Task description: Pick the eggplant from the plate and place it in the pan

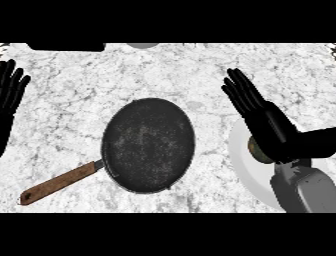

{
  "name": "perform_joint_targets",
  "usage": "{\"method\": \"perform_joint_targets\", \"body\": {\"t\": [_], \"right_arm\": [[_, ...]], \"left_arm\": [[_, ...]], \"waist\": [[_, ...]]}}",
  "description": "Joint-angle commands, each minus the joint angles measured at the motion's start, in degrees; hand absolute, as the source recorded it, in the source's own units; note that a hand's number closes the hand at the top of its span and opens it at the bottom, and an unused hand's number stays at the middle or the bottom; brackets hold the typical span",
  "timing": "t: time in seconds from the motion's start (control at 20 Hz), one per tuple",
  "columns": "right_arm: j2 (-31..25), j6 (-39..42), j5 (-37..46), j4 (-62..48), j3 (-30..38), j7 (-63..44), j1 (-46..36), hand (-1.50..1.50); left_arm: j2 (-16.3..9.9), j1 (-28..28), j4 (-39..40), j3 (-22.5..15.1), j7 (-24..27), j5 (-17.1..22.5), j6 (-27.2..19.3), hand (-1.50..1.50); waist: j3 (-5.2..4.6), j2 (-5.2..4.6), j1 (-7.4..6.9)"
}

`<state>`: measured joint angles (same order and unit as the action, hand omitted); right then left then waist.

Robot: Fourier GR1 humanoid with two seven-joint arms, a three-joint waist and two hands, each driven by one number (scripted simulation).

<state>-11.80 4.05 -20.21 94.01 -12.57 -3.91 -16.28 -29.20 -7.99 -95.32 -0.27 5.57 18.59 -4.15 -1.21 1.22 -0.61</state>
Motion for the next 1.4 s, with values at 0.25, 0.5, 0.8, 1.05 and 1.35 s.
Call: {"method": "perform_joint_targets", "body": {"t": [0.25,0.5,0.8,1.05,1.35], "right_arm": [[-9.42,-0.81,-9.9,-8.67,20.69,-3.02,-2.6,-1.5],[-9.18,-22.07,1.0,-13.91,29.43,-2.94,6.01,1.5],[-10.76,-16.93,2.32,-10.99,31.22,4.94,12.27,-1.5],[-22.74,-13.25,5.1,-3.96,30.75,-8.75,13.03,-1.5],[-36.07,-2.63,10.18,-5.18,22.47,-24.38,10.57,-1.5]], "left_arm": [[-4.33,8.31,13.19,1.17,-12.29,-7.93,-7.4,0.0],[-3.39,10.84,14.49,1.5,-13.39,-6.66,-7.54,0.0],[0.48,1.31,19.45,-2.47,-20.05,-12.03,-8.44,0.0],[-0.5,0.01,21.9,-0.77,-18.66,-11.81,-7.03,0.0],[0.22,-0.6,21.38,-2.41,-19.1,-13.22,-7.31,0.0]], "waist": [[1.53,-2.69,1.11],[1.53,-2.27,5.82],[1.21,-1.25,1.27],[1.14,-1.21,1.29],[0.98,-1.57,0.27]]}}
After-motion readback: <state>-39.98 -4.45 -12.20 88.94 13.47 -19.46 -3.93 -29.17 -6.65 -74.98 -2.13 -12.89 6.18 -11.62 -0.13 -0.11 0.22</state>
